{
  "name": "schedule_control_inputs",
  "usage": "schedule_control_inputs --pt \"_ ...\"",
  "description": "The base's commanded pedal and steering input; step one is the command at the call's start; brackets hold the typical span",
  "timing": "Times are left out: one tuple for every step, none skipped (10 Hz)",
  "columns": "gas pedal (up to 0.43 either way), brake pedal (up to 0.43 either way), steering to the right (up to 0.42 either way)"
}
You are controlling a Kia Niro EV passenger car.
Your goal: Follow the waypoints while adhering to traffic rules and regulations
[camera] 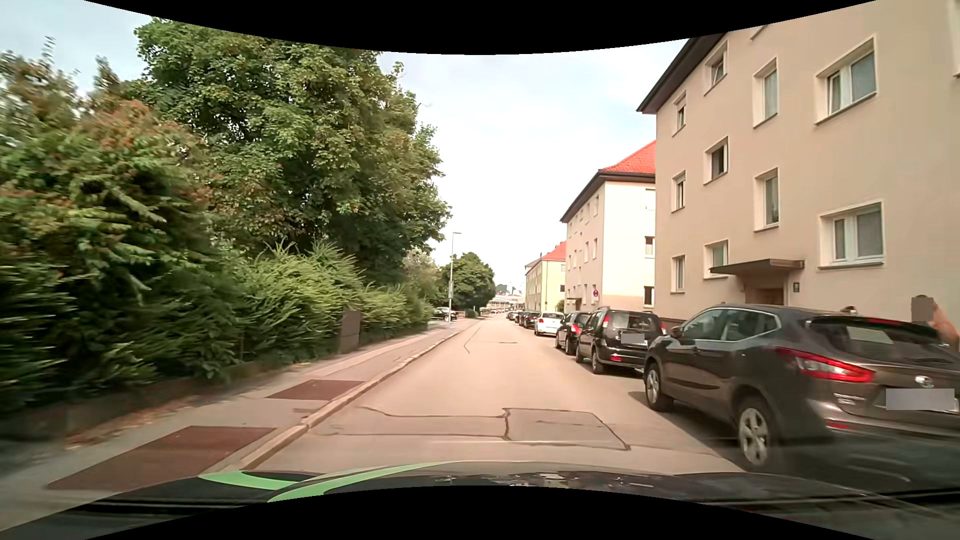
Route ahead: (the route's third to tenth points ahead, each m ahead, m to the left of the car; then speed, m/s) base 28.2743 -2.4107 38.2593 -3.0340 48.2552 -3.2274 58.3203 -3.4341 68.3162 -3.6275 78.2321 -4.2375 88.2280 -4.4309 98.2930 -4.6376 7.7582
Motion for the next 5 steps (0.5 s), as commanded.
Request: schedule_control_inputs --pt "0.059 0.0 -0.002" --pt "0.059 0.0 -0.001" --pt "0.059 0.0 0.003" --pt "0.059 0.0 0.005" --pt "0.059 0.0 0.005"
